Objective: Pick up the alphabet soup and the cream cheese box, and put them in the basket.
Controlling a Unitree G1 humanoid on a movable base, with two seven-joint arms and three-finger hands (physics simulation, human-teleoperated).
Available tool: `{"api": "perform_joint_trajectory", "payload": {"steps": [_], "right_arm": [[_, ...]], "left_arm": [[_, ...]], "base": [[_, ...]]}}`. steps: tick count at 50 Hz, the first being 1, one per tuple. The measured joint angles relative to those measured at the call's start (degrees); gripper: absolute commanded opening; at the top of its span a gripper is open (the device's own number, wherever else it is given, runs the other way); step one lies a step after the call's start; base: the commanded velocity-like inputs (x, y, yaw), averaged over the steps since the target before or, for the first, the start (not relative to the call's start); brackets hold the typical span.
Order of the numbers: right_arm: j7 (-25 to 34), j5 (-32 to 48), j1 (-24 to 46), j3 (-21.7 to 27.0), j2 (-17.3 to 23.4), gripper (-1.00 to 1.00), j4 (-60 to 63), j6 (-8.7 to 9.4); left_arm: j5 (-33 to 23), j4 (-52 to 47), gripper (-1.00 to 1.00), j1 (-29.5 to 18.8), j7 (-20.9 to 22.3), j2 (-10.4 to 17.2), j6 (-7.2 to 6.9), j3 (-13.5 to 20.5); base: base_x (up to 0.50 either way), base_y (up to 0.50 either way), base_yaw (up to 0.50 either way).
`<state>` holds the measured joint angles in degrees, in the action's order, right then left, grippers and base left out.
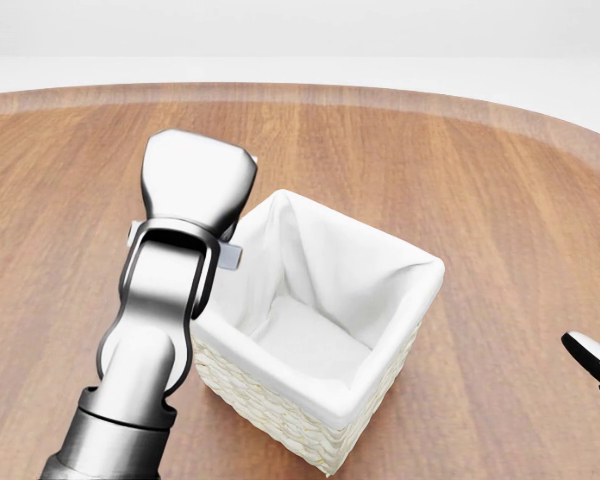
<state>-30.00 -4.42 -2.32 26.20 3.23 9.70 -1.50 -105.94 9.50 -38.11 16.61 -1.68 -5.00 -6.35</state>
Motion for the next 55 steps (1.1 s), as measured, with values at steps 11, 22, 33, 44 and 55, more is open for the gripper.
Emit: {"api": "perform_joint_trajectory", "payload": {"steps": [11,22,33,44,55], "right_arm": [[0.0,0.0,-0.03,0.04,0.0,1.0,0.13,0.14],[0.0,0.04,0.01,0.03,0.0,1.0,0.13,0.24],[0.0,-0.01,0.07,0.0,0.02,1.0,0.06,0.4],[0.0,-0.09,0.11,-0.01,0.06,1.0,0.01,0.38],[0.0,-0.14,0.03,0.05,0.04,1.0,0.15,0.38]], "left_arm": [[3.07,5.04,-1.0,-5.3,1.65,-1.55,0.0,-0.76],[8.52,13.56,-1.0,-10.75,0.07,-2.11,0.0,-0.48],[18.71,27.84,-1.0,-16.16,-6.24,-2.74,0.0,-0.47],[27.73,39.61,-1.0,-19.95,-12.86,-3.59,0.0,-1.22],[33.92,50.01,-1.0,-22.75,-18.75,-4.57,0.0,-1.52]], "base": [[0.0,0.0,0.0],[0.0,0.0,0.0],[0.0,0.0,0.0],[0.0,0.0,0.0],[0.0,0.0,0.0]]}}
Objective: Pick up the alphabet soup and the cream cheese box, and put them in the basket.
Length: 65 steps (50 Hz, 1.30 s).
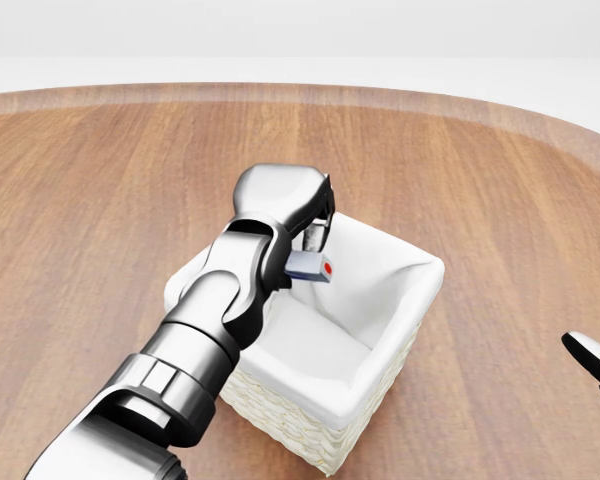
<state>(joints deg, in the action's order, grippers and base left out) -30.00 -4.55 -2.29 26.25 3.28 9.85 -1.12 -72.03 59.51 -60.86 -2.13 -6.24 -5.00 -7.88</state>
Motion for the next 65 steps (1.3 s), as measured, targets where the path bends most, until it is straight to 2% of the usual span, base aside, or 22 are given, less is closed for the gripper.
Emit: {"api": "perform_joint_trajectory", "payload": {"steps": [15,53,54,55,65], "right_arm": [[0.0,0.1,-0.06,-0.04,-0.05,1.0,0.03,-0.04],[0.0,0.32,-0.18,-0.08,-0.13,1.0,0.01,-0.44],[0.0,0.33,-0.18,-0.08,-0.13,1.0,0.0,-0.46],[0.0,0.34,-0.19,-0.08,-0.13,1.0,-0.01,-0.48],[0.0,0.41,-0.17,-0.11,-0.12,1.0,-0.2,-0.7]], "left_arm": [[4.29,8.86,-1.0,-2.2,-4.13,-0.87,0.0,-0.57],[3.41,13.39,-1.0,-3.1,-6.61,-3.02,0.0,-1.25],[3.47,13.4,-0.8,-3.13,-6.63,-3.0,0.0,-1.2],[3.52,13.4,1.0,-3.15,-6.64,-2.98,0.0,-1.13],[4.03,13.05,1.0,-3.82,-7.08,-2.67,0.0,-0.78]], "base": [[0.0,0.0,0.0],[0.0,0.0,0.0],[0.0,0.0,0.0],[0.0,0.0,0.0],[0.0,0.0,0.0]]}}
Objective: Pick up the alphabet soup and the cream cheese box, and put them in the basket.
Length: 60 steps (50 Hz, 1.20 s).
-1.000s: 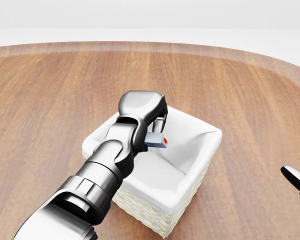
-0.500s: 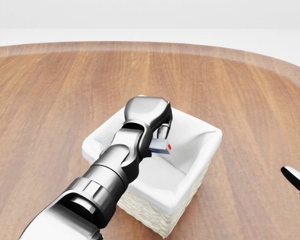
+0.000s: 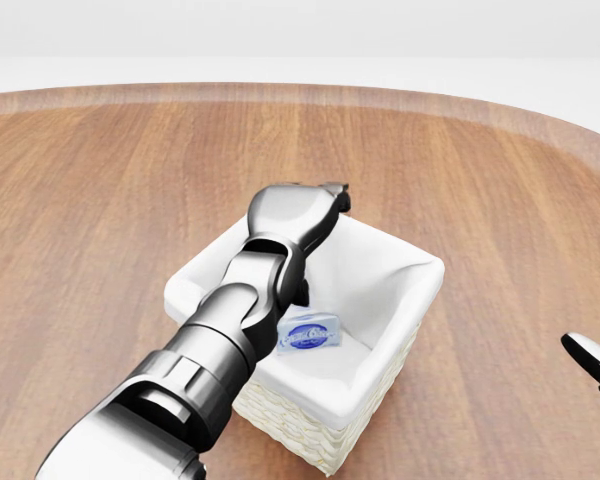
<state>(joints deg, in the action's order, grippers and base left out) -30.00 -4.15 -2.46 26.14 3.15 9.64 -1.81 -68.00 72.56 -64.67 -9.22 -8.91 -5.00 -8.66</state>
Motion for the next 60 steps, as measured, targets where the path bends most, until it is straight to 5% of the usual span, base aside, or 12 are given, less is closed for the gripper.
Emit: {"api": "perform_joint_trajectory", "payload": {"steps": [28,60], "right_arm": [[0.0,0.3,-0.13,-0.06,-0.11,1.0,0.29,-0.12],[0.0,0.34,-0.09,-0.1,-0.08,1.0,0.16,-0.03]], "left_arm": [[-1.89,-7.39,1.0,0.03,1.89,0.99,0.0,-0.57],[-11.69,-38.37,1.0,7.91,8.47,3.04,0.0,0.69]], "base": [[0.0,0.0,0.0],[0.0,0.0,0.0]]}}
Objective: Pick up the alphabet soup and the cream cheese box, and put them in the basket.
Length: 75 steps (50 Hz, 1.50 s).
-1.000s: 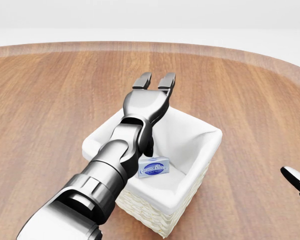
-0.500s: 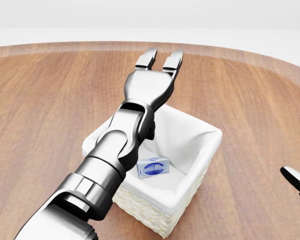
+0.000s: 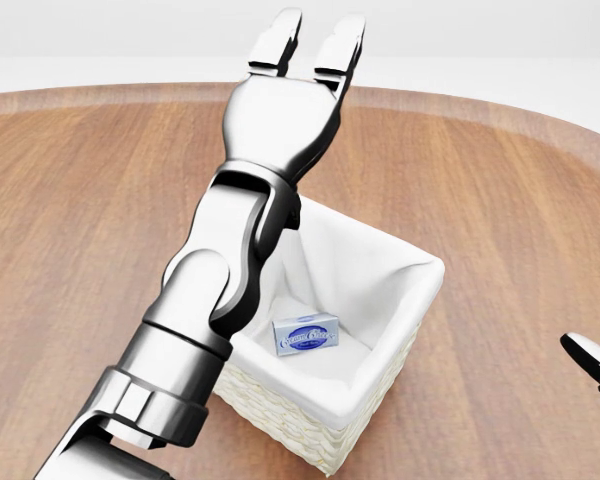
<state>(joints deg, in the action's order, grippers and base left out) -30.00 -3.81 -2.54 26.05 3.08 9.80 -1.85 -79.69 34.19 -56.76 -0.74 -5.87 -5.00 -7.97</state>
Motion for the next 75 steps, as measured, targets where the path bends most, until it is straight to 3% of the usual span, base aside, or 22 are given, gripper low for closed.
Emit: {"api": "perform_joint_trajectory", "payload": {"steps": [22,51,62,75], "right_arm": [[0.0,0.18,-0.07,-0.07,-0.05,1.0,-0.1,-0.25],[0.0,0.5,-0.07,-0.18,-0.11,1.0,-0.19,-0.43],[0.0,0.48,-0.05,-0.18,-0.1,1.0,-0.2,-0.35],[0.0,0.52,0.02,-0.25,-0.07,1.0,-0.42,-0.28]], "left_arm": [[2.08,-16.22,1.0,4.53,5.71,3.01,0.0,2.17],[5.89,-43.69,1.0,8.45,19.13,7.41,0.0,5.81],[10.48,-49.32,1.0,13.97,18.32,10.02,0.0,8.01],[17.91,-56.93,1.0,22.61,16.85,15.26,0.0,12.73]], "base": [[0.0,0.0,0.0],[0.0,0.0,0.0],[0.0,0.0,0.0],[0.0,0.0,0.0]]}}
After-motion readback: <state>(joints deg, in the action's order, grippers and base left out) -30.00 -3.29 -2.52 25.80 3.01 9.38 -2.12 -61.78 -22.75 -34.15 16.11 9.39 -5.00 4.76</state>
